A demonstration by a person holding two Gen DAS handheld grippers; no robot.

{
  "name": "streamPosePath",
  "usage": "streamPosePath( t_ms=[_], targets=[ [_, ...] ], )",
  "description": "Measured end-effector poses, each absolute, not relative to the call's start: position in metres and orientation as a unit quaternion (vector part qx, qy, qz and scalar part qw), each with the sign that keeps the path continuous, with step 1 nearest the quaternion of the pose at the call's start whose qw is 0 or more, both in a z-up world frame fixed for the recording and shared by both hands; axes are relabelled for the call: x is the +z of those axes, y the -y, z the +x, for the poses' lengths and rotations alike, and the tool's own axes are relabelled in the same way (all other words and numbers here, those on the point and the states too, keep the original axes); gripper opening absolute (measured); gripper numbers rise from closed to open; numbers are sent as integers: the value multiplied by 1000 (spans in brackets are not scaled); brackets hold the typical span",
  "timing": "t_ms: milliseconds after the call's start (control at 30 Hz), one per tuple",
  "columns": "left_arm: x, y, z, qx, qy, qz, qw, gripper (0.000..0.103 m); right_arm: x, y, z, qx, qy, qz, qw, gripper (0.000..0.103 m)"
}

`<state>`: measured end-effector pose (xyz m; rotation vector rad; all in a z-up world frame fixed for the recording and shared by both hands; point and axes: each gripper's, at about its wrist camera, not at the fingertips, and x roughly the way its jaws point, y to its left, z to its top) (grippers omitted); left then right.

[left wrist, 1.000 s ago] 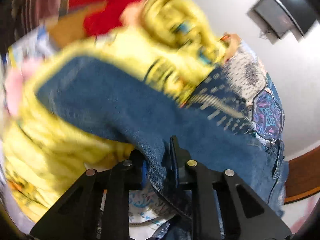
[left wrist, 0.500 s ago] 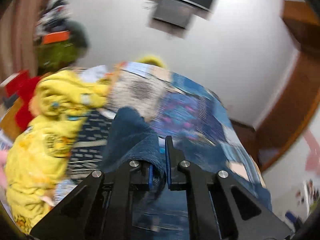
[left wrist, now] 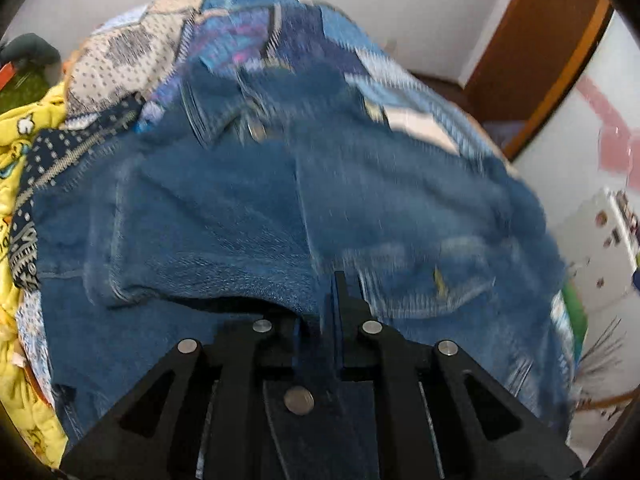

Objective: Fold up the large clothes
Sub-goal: 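Fold the held sleeve across the jacket front and open the left tool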

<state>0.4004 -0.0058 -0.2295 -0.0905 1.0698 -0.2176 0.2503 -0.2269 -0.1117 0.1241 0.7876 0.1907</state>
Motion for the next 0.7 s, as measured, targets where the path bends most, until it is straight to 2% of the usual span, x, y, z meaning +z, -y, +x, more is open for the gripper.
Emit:
streamPosePath(
  t_ms=[67, 100, 133, 200, 300, 467, 533, 600, 700],
  targets=[
    [-239, 6, 396, -110, -521, -55, 845, 17, -113, 230, 248, 92, -385, 63, 916, 103],
    [-242, 3, 394, -119, -528, -68, 838, 24, -114, 231, 247, 91, -385, 62, 916, 103],
    [-243, 4, 390, -124, -532, -74, 835, 35, -114, 232, 245, 91, -386, 60, 916, 103],
    [-242, 1, 383, -142, -535, -83, 828, 46, -116, 233, 245, 88, -386, 54, 917, 103],
    [-233, -5, 372, -153, -537, -86, 825, 52, -118, 233, 245, 84, -388, 47, 917, 103],
    [-210, -44, 365, -148, -513, -153, 831, 61, -121, 234, 245, 86, -391, 51, 915, 103],
    [-206, -70, 366, -126, -501, -196, 834, 72, -121, 234, 245, 86, -392, 50, 915, 103],
    [-209, -97, 370, -95, -495, -233, 832, 79, -123, 234, 245, 85, -393, 49, 914, 103],
    [-231, -129, 379, -71, -513, -298, 802, 79, -125, 235, 245, 84, -396, 50, 913, 103]
  ],
)
